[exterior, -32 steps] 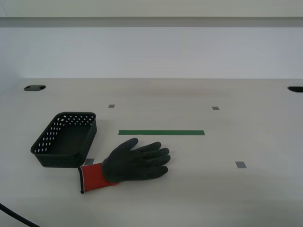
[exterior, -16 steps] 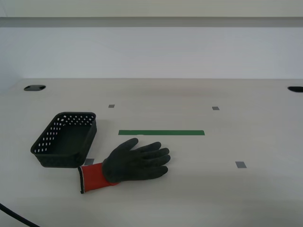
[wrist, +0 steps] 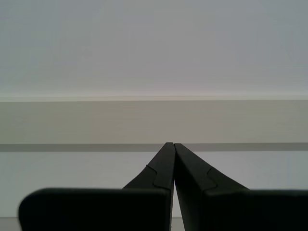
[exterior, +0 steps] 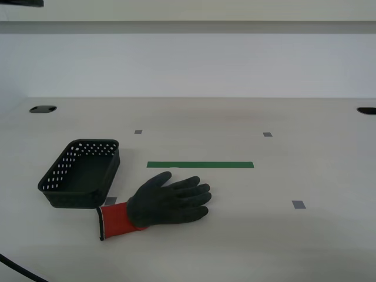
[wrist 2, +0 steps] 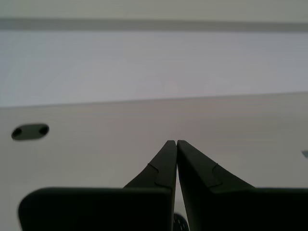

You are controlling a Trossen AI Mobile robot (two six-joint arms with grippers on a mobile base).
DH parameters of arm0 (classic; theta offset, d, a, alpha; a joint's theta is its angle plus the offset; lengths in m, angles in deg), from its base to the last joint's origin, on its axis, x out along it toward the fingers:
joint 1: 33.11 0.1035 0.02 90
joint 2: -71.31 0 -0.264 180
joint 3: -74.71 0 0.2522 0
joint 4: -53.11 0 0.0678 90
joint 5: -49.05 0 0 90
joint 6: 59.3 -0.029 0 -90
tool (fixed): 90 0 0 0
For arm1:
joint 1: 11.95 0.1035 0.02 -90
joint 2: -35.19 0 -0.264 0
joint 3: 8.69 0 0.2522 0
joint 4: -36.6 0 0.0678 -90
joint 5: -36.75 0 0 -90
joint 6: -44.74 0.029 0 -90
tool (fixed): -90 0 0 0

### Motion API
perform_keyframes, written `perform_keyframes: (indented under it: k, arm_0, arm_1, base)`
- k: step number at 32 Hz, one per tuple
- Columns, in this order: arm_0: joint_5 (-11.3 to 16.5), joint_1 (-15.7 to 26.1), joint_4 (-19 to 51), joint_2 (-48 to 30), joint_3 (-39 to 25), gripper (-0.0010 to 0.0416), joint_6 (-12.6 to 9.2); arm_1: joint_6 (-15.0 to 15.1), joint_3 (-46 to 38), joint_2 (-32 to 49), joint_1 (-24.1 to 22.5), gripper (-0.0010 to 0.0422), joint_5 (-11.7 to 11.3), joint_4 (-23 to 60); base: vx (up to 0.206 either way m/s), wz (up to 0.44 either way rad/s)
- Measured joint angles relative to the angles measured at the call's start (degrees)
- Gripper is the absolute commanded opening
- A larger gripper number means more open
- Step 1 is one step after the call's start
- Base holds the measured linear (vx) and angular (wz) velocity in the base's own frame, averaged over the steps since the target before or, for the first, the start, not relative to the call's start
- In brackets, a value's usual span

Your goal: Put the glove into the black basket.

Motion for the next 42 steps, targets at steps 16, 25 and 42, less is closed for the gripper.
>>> perform_keyframes:
  k: [16,25,42]
  arm_0:
    - [0.0,0.0,0.0,0.0,0.0,0.0001,0.0]
    - [0.0,0.0,0.0,0.0,0.0,0.0,0.0]
    - [0.0,0.0,0.0,0.0,0.0,0.0001,0.0]
  arm_1:
    - [-7.5,-4.0,1.0,-9.7,0.0,1.6,24.2]
    - [-6.6,-4.0,14.7,-15.2,0.0,5.2,29.2]
    - [3.1,-15.3,50.6,-25.0,0.0,5.3,21.3]
  base:
    - [0.0,0.0]
    - [0.0,0.0]
    - [0.0,0.0]
